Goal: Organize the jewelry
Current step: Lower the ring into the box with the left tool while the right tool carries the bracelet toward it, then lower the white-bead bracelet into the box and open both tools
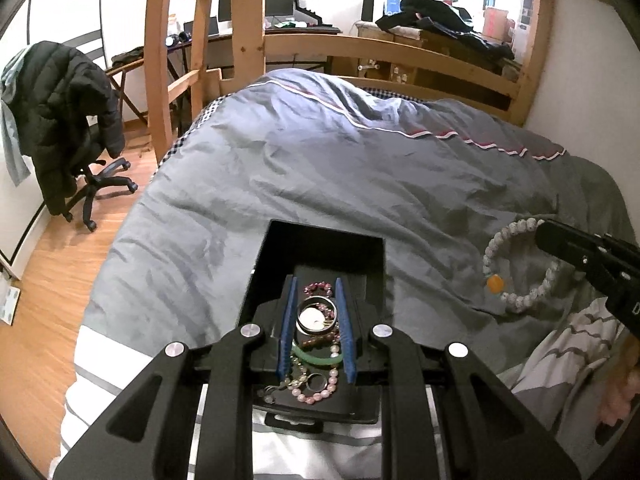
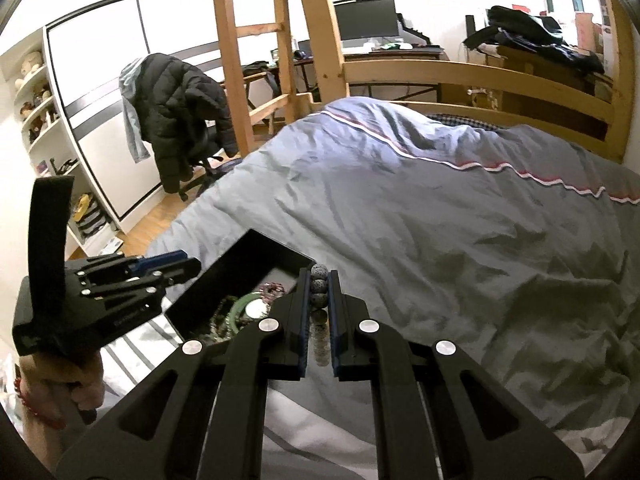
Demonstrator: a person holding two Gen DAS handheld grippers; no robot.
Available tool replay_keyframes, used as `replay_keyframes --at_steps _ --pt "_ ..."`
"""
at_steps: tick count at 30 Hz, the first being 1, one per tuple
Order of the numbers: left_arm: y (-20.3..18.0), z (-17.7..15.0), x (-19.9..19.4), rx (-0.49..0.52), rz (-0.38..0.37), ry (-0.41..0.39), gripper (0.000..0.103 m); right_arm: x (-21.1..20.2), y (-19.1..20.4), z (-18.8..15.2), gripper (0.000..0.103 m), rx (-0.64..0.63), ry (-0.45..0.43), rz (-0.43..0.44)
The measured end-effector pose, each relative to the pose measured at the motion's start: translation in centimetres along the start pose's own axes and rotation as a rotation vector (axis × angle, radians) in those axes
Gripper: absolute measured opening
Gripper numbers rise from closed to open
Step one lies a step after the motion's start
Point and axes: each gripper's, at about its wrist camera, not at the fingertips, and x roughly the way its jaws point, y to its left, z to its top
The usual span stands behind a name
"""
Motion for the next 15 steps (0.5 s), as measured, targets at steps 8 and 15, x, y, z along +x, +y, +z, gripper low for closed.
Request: replay_keyframes --at_steps 8,15 --pt "2.1 -0.2 0.3 -0.044 -0.006 0.023 0.019 1.3 1.8 1.1 0.009 -0.007 0.001 0.038" --pt "3.1 -0.4 1.6 -0.054 -0.015 0.068 0.019 3.4 3.2 1.7 0.009 -0.013 0.019 0.082"
